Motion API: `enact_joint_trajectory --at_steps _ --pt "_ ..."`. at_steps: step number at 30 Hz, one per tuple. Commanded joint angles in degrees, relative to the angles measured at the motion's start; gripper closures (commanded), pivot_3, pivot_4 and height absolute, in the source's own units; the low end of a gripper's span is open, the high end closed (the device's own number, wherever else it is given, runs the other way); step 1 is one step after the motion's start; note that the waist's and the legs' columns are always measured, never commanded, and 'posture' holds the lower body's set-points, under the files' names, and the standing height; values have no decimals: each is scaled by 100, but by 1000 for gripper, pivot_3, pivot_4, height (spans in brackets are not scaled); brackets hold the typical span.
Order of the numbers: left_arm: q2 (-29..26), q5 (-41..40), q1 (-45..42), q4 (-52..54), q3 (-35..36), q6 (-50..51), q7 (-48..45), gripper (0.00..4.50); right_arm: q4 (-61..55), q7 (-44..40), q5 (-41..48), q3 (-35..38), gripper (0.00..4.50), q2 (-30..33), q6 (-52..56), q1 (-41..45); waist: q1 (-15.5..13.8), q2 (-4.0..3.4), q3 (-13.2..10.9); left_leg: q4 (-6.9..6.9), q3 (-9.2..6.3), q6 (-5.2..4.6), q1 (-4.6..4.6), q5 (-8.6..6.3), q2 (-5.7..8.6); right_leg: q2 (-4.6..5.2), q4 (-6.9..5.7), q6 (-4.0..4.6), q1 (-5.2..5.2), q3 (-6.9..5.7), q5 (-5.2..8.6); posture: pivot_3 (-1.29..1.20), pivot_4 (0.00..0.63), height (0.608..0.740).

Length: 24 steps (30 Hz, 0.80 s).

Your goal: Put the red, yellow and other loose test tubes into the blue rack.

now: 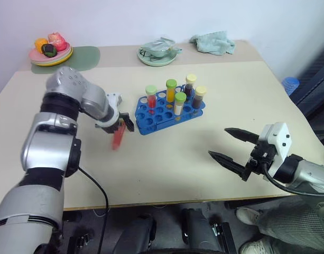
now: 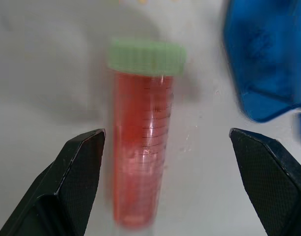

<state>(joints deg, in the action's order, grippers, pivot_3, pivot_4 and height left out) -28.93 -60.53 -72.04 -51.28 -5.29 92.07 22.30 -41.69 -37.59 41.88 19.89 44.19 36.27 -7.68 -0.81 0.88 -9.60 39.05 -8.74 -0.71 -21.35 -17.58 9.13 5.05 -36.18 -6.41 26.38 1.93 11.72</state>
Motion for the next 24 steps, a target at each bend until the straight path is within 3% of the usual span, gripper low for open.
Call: enact_joint_trajectory --at_steps 1,5,9,11,13,15,17,20,24 --pt "30 532 203 248 296 43 -118 1216 -261 -30 39 220 0 -4 -152 -103 8 -1 1 0 3 0 0 0 0 2 -1 0 0 3 0 0 150 740" --pt "88 1034 379 535 518 43 -321 3118 -235 -49 -8 237 0 -2 -223 -181 -2 -5 4 -1 17 0 6 0 0 1 -3 -1 -1 18 0 0 150 740" --pt "3 1116 470 804 523 43 -637 3118 -198 -69 -8 243 0 15 -254 -184 -2 -5 6 0 20 0 7 0 -1 2 -3 -2 -1 24 -1 0 150 740" --pt "-378 850 1012 2238 939 -42 -1298 3118 -32 -162 -94 155 0 22 -346 -121 19 -5 5 -2 21 0 7 0 -1 3 -3 -2 -1 30 -1 0 150 740" --pt "-777 956 1963 4238 1007 -1361 -2420 3118 94 -232 -136 80 0 -4 -423 -53 127 -3 4 -7 42 0 4 -2 -11 -2 -9 -2 15 44 -1 0 150 740" --pt "-908 1268 2970 5635 1217 -3087 -3613 3118 187 -287 -177 7 0 -32 -492 5 133 -1 3 -15 58 1 1 -3 -18 -3 -15 -1 28 60 -1 0 150 740" --pt "-1168 1206 3919 6509 1333 -3983 -5117 3118 291 -352 -239 -86 0 -49 -572 78 123 -5 5 -13 64 2 1 -3 -21 -6 -7 3 26 59 -4 0 150 740" --pt "-1156 1186 4586 6790 1396 -4682 -6183 3118 386 -392 -295 -194 0 -77 -644 197 70 -13 10 -13 68 -5 10 -7 -23 -6 4 4 8 57 -5 0 150 740" --pt "-531 1929 4551 6366 1111 -6046 -6579 3118 314 -293 -277 -251 0 -107 -581 301 -64 -10 10 0 67 -13 15 -11 -23 -5 11 4 -11 52 -5 0 150 740"
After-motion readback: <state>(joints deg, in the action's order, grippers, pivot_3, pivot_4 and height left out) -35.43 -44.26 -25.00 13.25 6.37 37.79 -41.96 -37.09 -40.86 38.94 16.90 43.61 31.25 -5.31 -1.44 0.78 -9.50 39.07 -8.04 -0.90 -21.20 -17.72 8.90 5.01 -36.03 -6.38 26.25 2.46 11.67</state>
